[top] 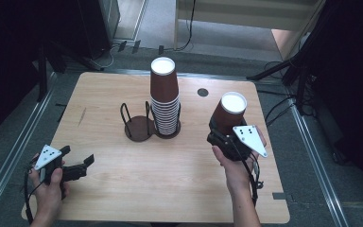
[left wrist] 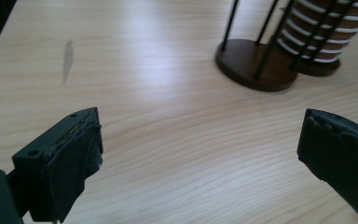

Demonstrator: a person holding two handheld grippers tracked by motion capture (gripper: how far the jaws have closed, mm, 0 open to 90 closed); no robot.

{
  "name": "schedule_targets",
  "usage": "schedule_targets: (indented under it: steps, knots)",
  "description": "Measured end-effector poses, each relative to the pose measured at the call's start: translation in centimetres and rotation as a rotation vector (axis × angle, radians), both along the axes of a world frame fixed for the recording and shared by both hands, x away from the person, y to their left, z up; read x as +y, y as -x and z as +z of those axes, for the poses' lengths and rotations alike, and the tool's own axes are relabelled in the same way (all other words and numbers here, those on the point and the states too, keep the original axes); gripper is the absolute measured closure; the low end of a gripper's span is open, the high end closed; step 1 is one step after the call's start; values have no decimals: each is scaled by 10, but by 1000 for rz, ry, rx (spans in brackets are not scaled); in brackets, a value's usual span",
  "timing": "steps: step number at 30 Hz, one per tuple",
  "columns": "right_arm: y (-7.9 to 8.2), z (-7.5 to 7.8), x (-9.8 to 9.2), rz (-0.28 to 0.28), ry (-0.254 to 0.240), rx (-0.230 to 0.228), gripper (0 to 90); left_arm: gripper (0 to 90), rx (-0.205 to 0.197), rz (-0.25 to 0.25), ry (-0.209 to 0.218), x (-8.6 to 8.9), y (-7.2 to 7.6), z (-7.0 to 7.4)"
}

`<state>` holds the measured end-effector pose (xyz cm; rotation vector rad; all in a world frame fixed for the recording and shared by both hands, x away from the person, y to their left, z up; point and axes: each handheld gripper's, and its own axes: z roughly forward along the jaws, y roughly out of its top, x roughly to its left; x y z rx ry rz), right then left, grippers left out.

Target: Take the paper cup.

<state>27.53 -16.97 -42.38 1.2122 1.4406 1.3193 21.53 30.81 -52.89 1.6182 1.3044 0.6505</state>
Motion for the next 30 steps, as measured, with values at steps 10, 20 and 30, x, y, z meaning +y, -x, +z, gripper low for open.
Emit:
schedule_targets:
  steps: [10, 20, 30]
  knots:
    - [9, -13, -5, -4, 7, 19, 137, 4, -52, -112, -27, -42, -6, 27]
    - [12, -28, -2, 7, 28, 55, 137, 4, -72, -175, -10, -69, -22, 43]
    - [15, -46, 12, 23, 104, 78, 137, 4, -93, -250, 20, -97, -38, 61]
